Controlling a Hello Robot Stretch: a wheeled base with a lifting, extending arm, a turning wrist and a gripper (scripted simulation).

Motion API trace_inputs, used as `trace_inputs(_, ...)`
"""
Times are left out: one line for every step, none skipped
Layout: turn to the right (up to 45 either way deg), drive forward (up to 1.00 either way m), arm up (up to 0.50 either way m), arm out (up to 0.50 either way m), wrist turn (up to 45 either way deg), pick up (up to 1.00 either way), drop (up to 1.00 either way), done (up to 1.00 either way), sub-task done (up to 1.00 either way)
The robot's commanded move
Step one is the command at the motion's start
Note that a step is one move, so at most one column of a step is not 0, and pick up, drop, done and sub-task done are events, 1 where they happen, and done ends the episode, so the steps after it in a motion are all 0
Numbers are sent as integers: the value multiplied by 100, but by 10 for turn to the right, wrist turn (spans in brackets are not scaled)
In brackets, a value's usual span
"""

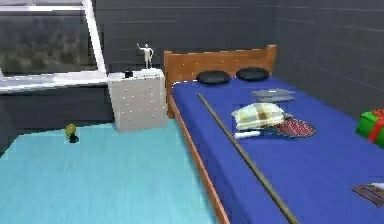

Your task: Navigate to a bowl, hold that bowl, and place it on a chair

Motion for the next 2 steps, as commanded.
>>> trace_inputs(-450, 0, 0, 0, 0, 0, 0, 0, 0)
trace_inputs(-330, 0, 0, 0, 0, 0, 0, 0, 0)
